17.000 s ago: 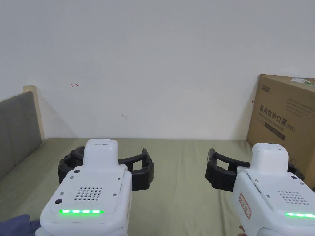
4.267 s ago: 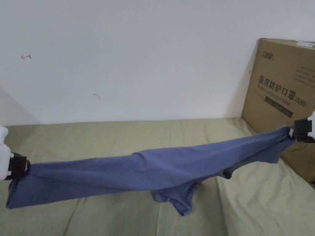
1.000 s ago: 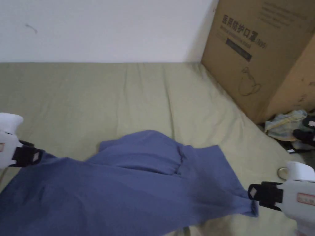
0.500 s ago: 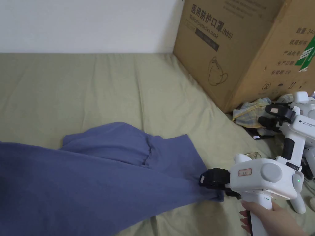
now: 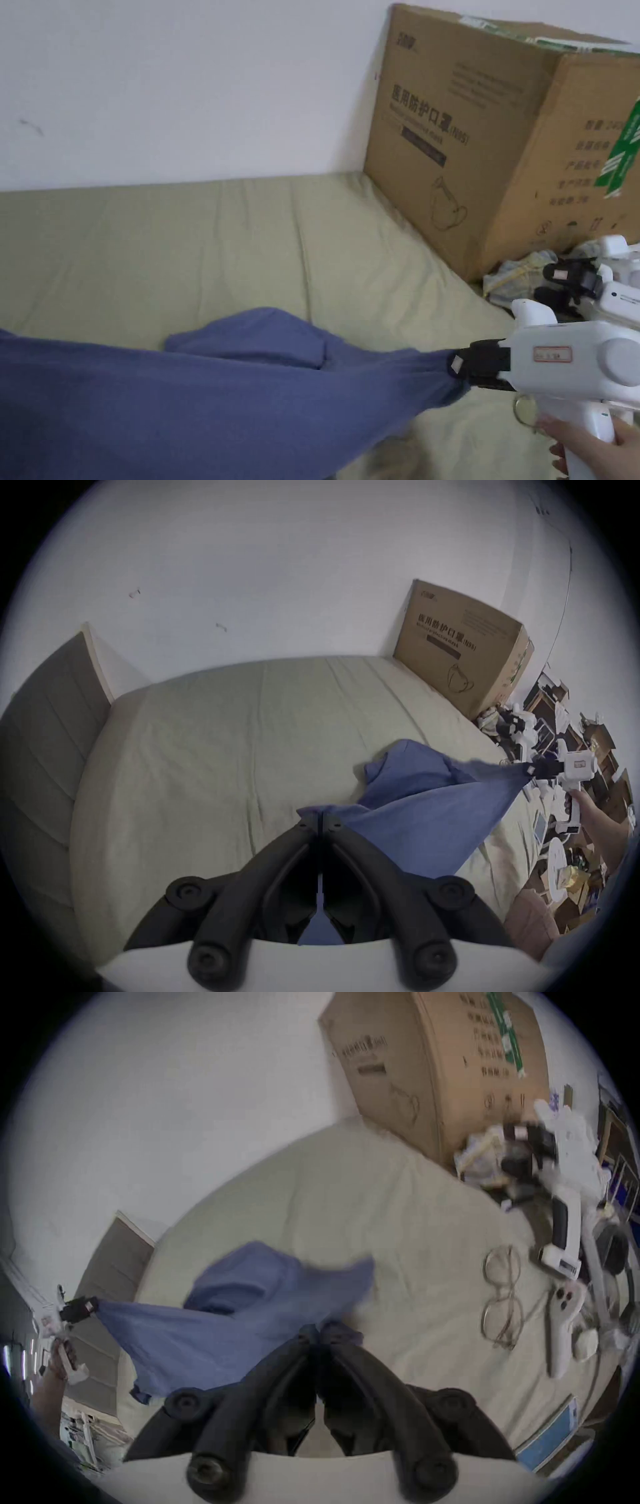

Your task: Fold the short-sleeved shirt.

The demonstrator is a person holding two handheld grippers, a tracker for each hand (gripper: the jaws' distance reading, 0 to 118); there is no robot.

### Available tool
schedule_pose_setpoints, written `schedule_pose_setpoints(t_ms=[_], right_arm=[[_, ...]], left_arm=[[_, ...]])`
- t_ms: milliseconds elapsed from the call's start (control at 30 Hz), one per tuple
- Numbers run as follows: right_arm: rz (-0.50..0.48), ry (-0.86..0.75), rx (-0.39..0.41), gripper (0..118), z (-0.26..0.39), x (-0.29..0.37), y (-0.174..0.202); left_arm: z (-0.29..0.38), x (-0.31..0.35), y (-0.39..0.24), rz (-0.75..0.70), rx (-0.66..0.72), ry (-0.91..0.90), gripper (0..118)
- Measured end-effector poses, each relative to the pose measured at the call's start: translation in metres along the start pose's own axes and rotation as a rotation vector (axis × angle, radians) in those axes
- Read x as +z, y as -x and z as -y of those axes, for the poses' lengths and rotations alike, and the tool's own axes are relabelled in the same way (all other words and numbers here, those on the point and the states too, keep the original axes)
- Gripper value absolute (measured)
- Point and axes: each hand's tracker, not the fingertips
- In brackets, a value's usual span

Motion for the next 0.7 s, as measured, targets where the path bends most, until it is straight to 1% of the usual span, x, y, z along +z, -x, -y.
schedule_pose_setpoints(t_ms=[100,167,200,267,333,500,700], right_arm=[[-0.017,-0.048,0.049,2,-0.033,0.026,0.031],[-0.012,-0.074,0.093,2,-0.059,0.037,0.054],[-0.015,-0.094,0.124,2,-0.069,0.047,0.079],[-0.015,-0.13,0.183,2,-0.094,0.055,0.109],[-0.012,-0.168,0.224,2,-0.118,0.062,0.139],[-0.036,-0.272,0.251,2,-0.177,0.082,0.208],[-0.017,-0.376,0.301,2,-0.243,0.099,0.276]], left_arm=[[-0.017,0.044,0.005,-0.043,0.004,-0.074,0],[-0.029,0.071,0.005,-0.064,0.043,-0.117,0],[-0.036,0.083,0.009,-0.072,0.071,-0.13,0],[-0.047,0.103,0.017,-0.096,0.112,-0.171,0],[-0.059,0.122,0.024,-0.136,0.127,-0.203,0],[-0.094,0.161,0.043,-0.208,0.143,-0.284,0],[-0.139,0.182,0.067,-0.257,0.163,-0.366,0]])
